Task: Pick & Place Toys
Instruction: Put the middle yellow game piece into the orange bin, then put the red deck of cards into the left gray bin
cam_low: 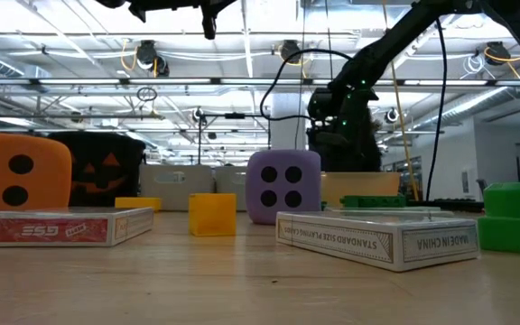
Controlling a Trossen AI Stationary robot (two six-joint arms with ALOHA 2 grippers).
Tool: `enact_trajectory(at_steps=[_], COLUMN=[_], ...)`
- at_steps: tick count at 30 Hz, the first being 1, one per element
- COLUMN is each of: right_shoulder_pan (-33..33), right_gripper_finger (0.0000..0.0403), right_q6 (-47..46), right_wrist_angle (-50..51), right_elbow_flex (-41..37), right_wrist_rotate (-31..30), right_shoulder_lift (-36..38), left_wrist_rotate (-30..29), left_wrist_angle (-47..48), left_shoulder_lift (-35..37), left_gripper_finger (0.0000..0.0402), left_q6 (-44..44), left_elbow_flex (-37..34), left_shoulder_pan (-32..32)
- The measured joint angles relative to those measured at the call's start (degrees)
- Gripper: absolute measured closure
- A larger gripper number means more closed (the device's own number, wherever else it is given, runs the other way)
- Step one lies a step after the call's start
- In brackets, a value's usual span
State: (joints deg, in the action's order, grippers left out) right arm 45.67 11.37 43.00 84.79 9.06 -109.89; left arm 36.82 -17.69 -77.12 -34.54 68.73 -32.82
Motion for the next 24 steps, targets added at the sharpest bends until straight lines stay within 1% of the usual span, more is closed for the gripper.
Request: enact_trajectory(at_steps=[8, 11, 21, 24], right_shoulder_pan=[0.0, 0.0, 0.0, 0.0], right_gripper_finger=[0.0387, 0.0379, 0.0302, 0.0284], right_q6=[0.8, 0.8, 1.4, 0.7], right_wrist_angle=[0.1, 0.1, 0.0, -0.3], right_elbow_flex=[0.0, 0.0, 0.0, 0.0], right_wrist_rotate=[0.0, 0.0, 0.0, 0.0], right_shoulder_lift=[0.0, 0.0, 0.0, 0.0], left_wrist_rotate=[0.0, 0.0, 0.0, 0.0], left_wrist_angle=[0.0, 0.0, 0.1, 0.1], left_shoulder_lift=[0.0, 0.0, 0.0, 0.0], left_gripper_finger=[0.0270, 0.0270, 0.0270, 0.0270], left_q6=[0.0, 0.0, 0.0, 0.1], left_elbow_flex=[0.0, 0.0, 0.0, 0.0], left_shoulder_pan=[0.0, 0.0, 0.0, 0.0])
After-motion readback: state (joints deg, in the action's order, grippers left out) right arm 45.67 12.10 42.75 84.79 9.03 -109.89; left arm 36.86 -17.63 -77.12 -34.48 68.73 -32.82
